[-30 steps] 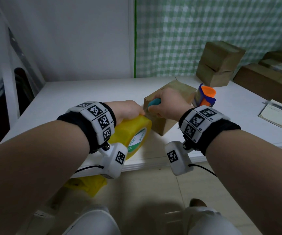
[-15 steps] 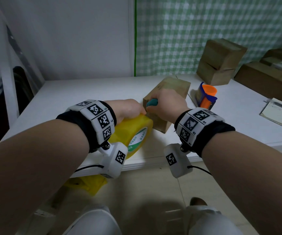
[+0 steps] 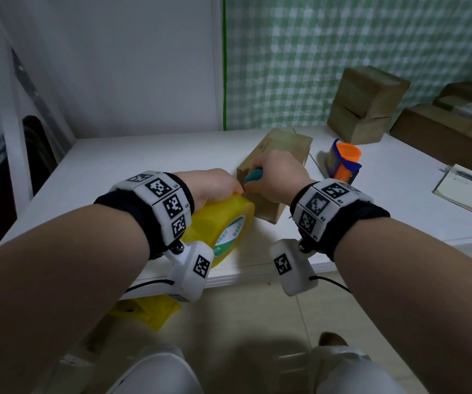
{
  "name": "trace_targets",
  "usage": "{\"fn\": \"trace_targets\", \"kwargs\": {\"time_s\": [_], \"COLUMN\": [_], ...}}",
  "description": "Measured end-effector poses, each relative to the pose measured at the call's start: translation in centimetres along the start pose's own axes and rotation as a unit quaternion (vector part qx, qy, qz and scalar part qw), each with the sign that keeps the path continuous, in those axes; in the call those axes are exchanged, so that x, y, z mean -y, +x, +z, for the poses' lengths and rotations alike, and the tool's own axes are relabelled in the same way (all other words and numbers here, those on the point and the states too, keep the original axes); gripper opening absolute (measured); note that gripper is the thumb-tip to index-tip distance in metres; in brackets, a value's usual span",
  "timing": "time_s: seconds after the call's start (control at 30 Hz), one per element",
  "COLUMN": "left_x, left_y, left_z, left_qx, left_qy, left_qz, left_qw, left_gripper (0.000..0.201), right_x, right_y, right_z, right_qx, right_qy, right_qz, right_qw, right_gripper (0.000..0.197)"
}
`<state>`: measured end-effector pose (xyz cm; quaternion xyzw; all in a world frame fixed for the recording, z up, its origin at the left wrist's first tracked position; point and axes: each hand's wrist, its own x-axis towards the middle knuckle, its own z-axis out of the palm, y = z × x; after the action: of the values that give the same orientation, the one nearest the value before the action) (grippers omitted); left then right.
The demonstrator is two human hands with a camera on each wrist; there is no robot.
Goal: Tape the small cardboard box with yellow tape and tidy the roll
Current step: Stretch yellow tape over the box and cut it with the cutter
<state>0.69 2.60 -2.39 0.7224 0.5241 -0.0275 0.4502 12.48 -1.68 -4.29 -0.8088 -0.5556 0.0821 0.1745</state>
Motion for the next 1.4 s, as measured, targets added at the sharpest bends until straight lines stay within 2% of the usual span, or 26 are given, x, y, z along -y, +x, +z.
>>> {"fn": "trace_targets", "kwargs": {"time_s": [0.17,0.3,0.4,0.57,0.67,0.83,0.93,1.03,1.13,1.23,1.4], "left_x": [0.1,0.1,0.1,0.2,0.4,1.6,1.5,1.1,1.8,3.3,4.3], "left_y": [0.0,0.0,0.1,-0.1,0.1,0.4,0.5,1.5,2.7,3.7,4.7], "left_z": [-0.1,0.0,0.0,-0.1,-0.3,-1.2,-1.5,-1.9,-1.9,-1.0,0.7], "left_qx": [-0.004,-0.005,-0.007,-0.004,-0.007,-0.014,-0.035,-0.088,-0.136,-0.129,-0.096], "left_qy": [-0.003,-0.008,-0.011,-0.012,-0.016,-0.048,-0.057,0.057,0.205,0.289,0.326], "left_qz": [-0.007,-0.011,-0.013,-0.012,-0.019,-0.033,-0.006,0.043,0.060,0.050,0.050], "left_qw": [1.000,1.000,1.000,1.000,1.000,0.998,0.998,0.994,0.967,0.947,0.939], "left_gripper": [0.030,0.035,0.036,0.030,0.020,0.030,0.025,0.035,0.038,0.041,0.054], "right_x": [-0.3,-0.4,-0.6,-1.1,-1.4,-2.1,-2.4,-2.5,-3.1,-3.9,-5.0], "right_y": [0.2,0.2,0.3,0.5,0.6,0.8,1.0,1.0,0.9,0.6,0.5], "right_z": [-0.4,-0.4,-0.5,-0.9,-1.3,-1.8,-1.6,-1.5,-1.6,-1.8,-1.6], "right_qx": [0.023,0.035,0.037,0.068,0.087,0.092,0.081,0.064,0.030,-0.044,-0.105], "right_qy": [0.015,-0.009,0.013,0.009,-0.019,-0.021,0.012,0.090,0.221,0.300,0.327], "right_qz": [-0.007,-0.019,-0.023,-0.026,-0.025,-0.006,0.005,0.020,0.049,0.071,0.096], "right_qw": [1.000,0.999,0.999,0.997,0.996,0.996,0.997,0.994,0.974,0.950,0.934], "right_gripper": [0.018,0.014,0.008,0.019,0.010,0.018,0.025,0.023,0.022,0.022,0.006]}}
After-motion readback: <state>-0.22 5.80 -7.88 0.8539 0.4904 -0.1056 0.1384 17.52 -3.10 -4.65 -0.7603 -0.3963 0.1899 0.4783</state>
